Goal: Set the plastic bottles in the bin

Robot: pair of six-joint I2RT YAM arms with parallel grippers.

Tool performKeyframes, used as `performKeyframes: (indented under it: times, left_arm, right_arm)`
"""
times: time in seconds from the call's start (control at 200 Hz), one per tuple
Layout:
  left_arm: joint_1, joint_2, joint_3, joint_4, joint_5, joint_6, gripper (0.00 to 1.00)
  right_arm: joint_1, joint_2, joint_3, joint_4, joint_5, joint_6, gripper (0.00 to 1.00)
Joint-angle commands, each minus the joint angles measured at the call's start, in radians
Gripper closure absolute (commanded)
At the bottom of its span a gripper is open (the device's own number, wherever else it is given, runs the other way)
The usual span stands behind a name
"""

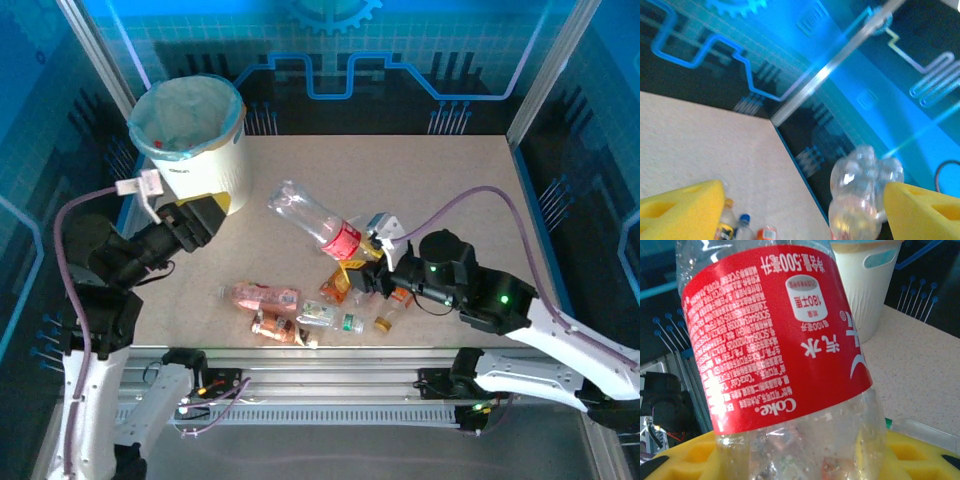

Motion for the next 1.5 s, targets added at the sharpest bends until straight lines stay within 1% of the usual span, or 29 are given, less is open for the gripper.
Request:
performKeyframes:
  times: [0.0, 0.025, 0.08, 0.125, 0.2, 0.265, 0.39, 0.455, 0.6, 0.725, 0.895, 1.005, 1.075, 1.181, 1.251, 1.291, 1.346, 1.391, 1.491]
  left_arm:
    - [-0.154, 0.055, 0.031, 0.048, -0.030, 0.027, 0.16]
    - [-0.194, 0.071, 0.034, 0.054, -0.048, 0.037, 0.17]
    - [-0.317, 0.105, 0.050, 0.053, -0.097, 0.086, 0.16]
    - [-0.411, 0.131, 0.073, 0.036, -0.164, 0.140, 0.16]
    - [-0.533, 0.173, 0.097, 0.025, -0.257, 0.220, 0.15]
    - [-0.587, 0.210, 0.095, 0.057, -0.283, 0.249, 0.14]
    - [-0.632, 0.295, 0.094, 0.120, -0.285, 0.243, 0.15]
    - [-0.657, 0.321, 0.096, 0.136, -0.317, 0.259, 0.17]
    - [-0.667, 0.314, 0.060, 0.209, -0.421, 0.251, 0.22]
    - [-0.666, 0.280, 0.007, 0.277, -0.513, 0.242, 0.29]
    - [-0.666, 0.288, -0.001, 0.303, -0.523, 0.244, 0.35]
    - [-0.666, 0.292, -0.002, 0.295, -0.533, 0.253, 0.37]
    - [-0.667, 0.287, -0.013, 0.297, -0.555, 0.259, 0.38]
    - [-0.666, 0.279, -0.016, 0.280, -0.622, 0.272, 0.43]
    - [-0.664, 0.280, 0.005, 0.244, -0.692, 0.282, 0.44]
    - [-0.662, 0.283, 0.024, 0.222, -0.733, 0.294, 0.44]
    - [-0.654, 0.291, 0.051, 0.200, -0.776, 0.317, 0.46]
    - [-0.636, 0.300, 0.076, 0.187, -0.789, 0.331, 0.47]
    - [-0.552, 0.333, 0.150, 0.160, -0.777, 0.347, 0.49]
  right_arm:
    - [-0.017, -0.009, 0.039, -0.032, -0.012, 0.034, 0.51]
    - [-0.019, -0.008, 0.050, -0.044, -0.010, 0.042, 0.51]
    - [-0.022, 0.000, 0.075, -0.069, 0.004, 0.061, 0.51]
    - [-0.025, 0.007, 0.092, -0.091, 0.018, 0.078, 0.51]
    - [-0.030, 0.017, 0.113, -0.120, 0.028, 0.105, 0.51]
    - [-0.030, 0.022, 0.116, -0.120, -0.007, 0.109, 0.51]
    - [-0.030, 0.022, 0.100, -0.097, -0.085, 0.108, 0.51]
    - [-0.030, 0.018, 0.090, -0.088, -0.103, 0.109, 0.51]
    - [-0.030, -0.002, 0.065, -0.092, -0.097, 0.118, 0.51]
    - [-0.031, -0.014, 0.038, -0.088, -0.084, 0.122, 0.51]
    - [-0.032, 0.016, 0.034, -0.084, -0.099, 0.107, 0.51]
    - [-0.032, 0.032, 0.033, -0.076, -0.089, 0.106, 0.47]
    - [-0.031, 0.037, 0.026, -0.066, -0.072, 0.112, 0.42]
    - [-0.032, 0.038, 0.018, -0.048, -0.019, 0.129, 0.25]
    - [-0.033, 0.041, 0.023, -0.030, 0.012, 0.130, 0.14]
    - [-0.035, 0.046, 0.031, -0.020, 0.023, 0.124, 0.09]
    - [-0.041, 0.059, 0.051, -0.007, 0.032, 0.112, 0.06]
    - [-0.048, 0.079, 0.077, -0.001, 0.033, 0.099, 0.05]
    - [-0.076, 0.151, 0.161, -0.006, 0.026, 0.074, 0.04]
